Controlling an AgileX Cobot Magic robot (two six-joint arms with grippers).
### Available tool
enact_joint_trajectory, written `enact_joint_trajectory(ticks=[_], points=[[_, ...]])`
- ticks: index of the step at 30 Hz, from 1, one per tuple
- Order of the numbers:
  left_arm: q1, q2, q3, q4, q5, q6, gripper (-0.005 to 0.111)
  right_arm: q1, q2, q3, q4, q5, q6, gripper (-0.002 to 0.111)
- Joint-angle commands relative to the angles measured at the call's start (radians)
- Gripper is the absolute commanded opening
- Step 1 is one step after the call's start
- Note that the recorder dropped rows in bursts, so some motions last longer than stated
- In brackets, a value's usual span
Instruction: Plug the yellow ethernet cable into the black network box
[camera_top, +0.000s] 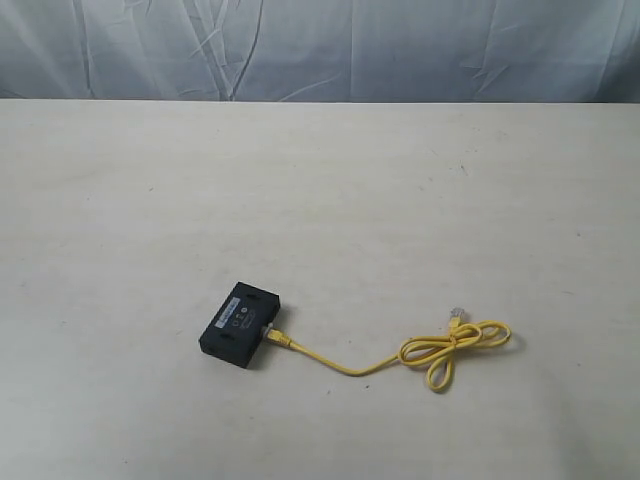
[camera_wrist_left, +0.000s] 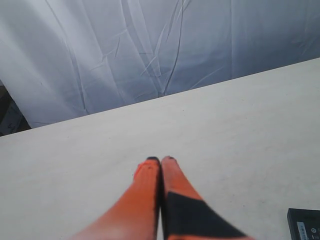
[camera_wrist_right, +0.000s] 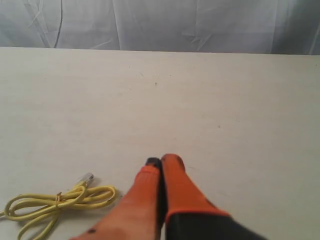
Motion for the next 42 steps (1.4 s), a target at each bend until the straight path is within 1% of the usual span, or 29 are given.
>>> enact_joint_trajectory(ticks=[1, 18, 26, 42], points=[[0.002, -0.006, 0.005, -0.003, -0.006, -0.005, 0.000, 0.002, -0.008, 0.039, 0.022, -0.046, 0.014, 0.001], [0.002, -0.006, 0.005, -0.003, -0.006, -0.005, 0.000, 0.002, -0.008, 0.039, 0.030, -0.059, 0.017, 0.001], [0.002, -0.006, 0.005, -0.003, -0.006, -0.005, 0.000, -0.079, -0.008, 0.039, 0.030, -0.059, 0.019, 0.001], [0.002, -0.006, 0.005, -0.003, -0.006, -0.003, 0.000, -0.080, -0.008, 0.039, 0.031, -0.059, 0.023, 0.001]])
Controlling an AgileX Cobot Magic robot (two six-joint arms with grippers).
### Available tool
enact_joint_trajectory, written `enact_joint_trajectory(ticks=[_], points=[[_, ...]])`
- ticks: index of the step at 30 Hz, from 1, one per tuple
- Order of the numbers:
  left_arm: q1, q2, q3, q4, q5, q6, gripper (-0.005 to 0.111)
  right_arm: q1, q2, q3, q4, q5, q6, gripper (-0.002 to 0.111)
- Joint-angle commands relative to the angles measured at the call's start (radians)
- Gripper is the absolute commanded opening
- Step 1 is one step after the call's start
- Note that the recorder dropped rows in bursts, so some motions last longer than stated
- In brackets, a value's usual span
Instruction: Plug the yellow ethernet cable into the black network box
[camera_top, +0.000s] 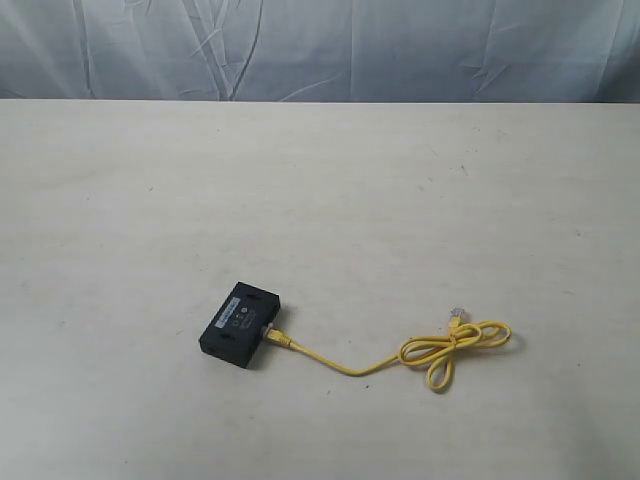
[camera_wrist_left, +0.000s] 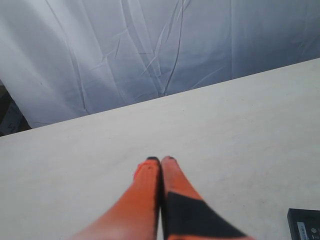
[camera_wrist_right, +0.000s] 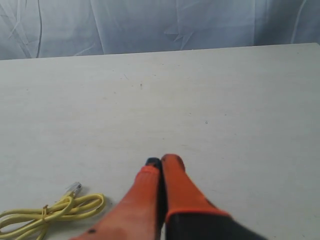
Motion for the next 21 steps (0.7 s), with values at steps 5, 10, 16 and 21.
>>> enact_joint_trajectory(ticks=[5, 10, 16, 21], points=[[0.002, -0.006, 0.005, -0.003, -0.006, -0.003, 0.000, -0.006, -0.006, 0.004, 0.002, -0.016, 0.002, 0.001], [0.002, -0.022, 0.010, 0.053, -0.006, 0.009, 0.000, -0.006, -0.006, 0.004, 0.002, -0.018, 0.002, 0.001], [0.061, -0.183, 0.171, 0.126, -0.025, 0.007, 0.000, -0.006, -0.006, 0.004, 0.002, -0.018, 0.002, 0.001], [0.061, -0.439, 0.438, 0.264, -0.113, 0.009, 0.000, -0.006, -0.006, 0.004, 0.002, -0.018, 0.002, 0.001]])
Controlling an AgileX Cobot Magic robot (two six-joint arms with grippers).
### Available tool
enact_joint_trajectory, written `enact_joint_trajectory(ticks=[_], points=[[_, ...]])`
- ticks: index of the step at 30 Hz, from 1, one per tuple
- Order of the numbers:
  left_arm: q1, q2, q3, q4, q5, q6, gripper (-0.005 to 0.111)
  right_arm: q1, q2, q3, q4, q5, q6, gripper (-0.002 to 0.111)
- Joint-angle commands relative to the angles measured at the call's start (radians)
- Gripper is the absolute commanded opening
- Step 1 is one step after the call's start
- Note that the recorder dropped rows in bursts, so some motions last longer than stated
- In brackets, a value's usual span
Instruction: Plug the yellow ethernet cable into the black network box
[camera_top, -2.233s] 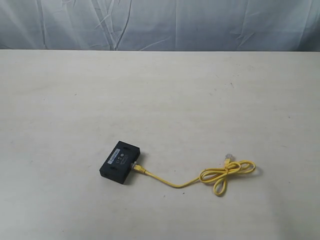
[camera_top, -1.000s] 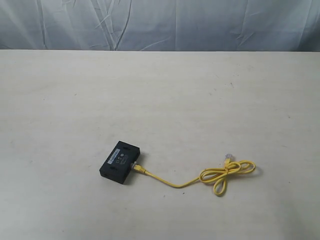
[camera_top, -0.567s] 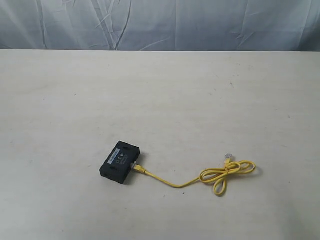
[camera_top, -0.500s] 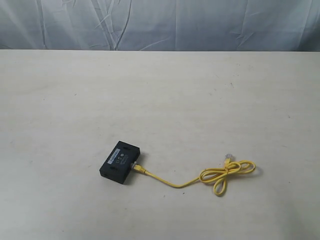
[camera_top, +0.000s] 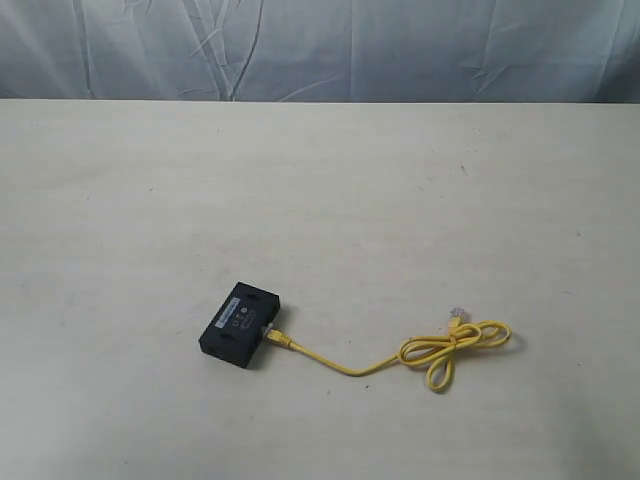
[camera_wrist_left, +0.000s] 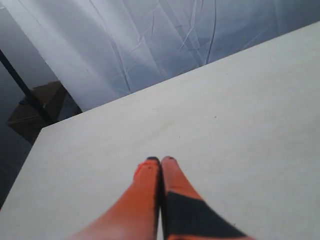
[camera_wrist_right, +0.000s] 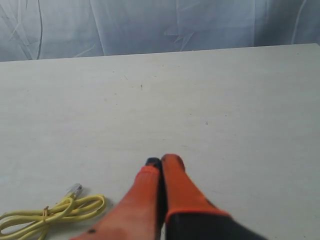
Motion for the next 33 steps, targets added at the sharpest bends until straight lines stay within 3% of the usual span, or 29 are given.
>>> enact_joint_trajectory(ticks=[1, 4, 11, 17, 19, 33], points=[[0.002, -0.182, 0.182, 0.055, -0.066, -0.001, 0.000, -0.006, -0.006, 0.004, 0.000, -0.014, -0.005, 0.001], [0.002, -0.182, 0.225, 0.036, -0.135, -0.006, 0.000, -0.006, -0.006, 0.004, 0.007, -0.011, 0.000, 0.001], [0.002, -0.182, 0.225, 0.029, -0.135, -0.024, 0.000, -0.006, -0.006, 0.004, 0.007, -0.010, 0.000, 0.001], [0.002, -0.182, 0.225, 0.107, -0.142, -0.468, 0.000, -0.006, -0.006, 0.004, 0.007, -0.010, 0.000, 0.001], [0.002, -0.182, 0.225, 0.113, -0.142, -0.530, 0.000, -0.006, -0.006, 0.004, 0.007, -0.010, 0.000, 0.001], [0.002, -0.182, 0.225, 0.107, -0.142, -0.504, 0.000, -0.006, -0.006, 0.004, 0.007, -0.014, 0.000, 0.001]])
